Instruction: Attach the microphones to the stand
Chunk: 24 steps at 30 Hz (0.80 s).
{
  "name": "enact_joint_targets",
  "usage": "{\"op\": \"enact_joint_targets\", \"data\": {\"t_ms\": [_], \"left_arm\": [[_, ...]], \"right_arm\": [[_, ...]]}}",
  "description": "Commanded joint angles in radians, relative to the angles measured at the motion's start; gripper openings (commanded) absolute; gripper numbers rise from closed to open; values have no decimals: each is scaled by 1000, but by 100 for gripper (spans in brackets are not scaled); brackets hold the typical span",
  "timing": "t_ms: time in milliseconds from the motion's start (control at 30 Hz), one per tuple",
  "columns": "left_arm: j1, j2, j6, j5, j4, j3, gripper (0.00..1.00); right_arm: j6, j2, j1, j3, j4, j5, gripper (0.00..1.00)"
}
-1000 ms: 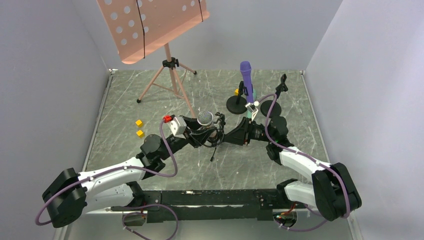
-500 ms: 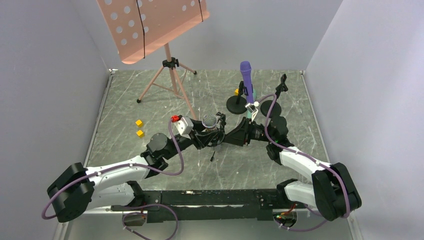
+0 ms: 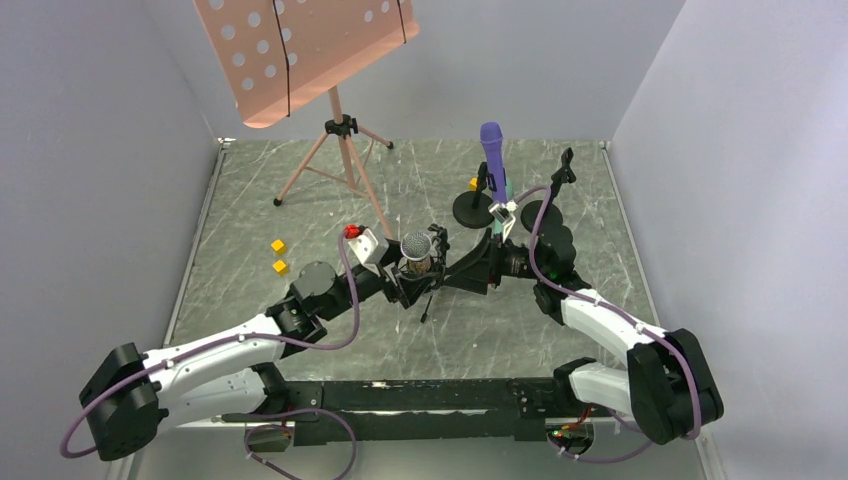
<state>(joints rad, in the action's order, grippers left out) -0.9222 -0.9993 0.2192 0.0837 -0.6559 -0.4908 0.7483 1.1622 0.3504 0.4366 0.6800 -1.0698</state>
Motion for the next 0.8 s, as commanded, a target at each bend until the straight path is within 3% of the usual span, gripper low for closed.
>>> {"op": "enact_joint_targets", "data": {"t_ms": [0,100,333,533,767], "left_arm": [[-1,54,23,-32,299,-31,91],[-1,103,8,-33,345,-50,99],[0,257,1,-65,450,-26,99],[2,245,-9,-80,504,-65,99],[2,108,-8,-112,549,-214,83]], "right_arm": [[-167,-34,-11,66,-108,-15,76],[-255,-40,-17,85,-180,-25,80],[-551,-49,-38,146,-412,-84,90],[-547,-43,-46,140,-396,-91,91],[-535,-49,-54,138,-388,-91,91]]}}
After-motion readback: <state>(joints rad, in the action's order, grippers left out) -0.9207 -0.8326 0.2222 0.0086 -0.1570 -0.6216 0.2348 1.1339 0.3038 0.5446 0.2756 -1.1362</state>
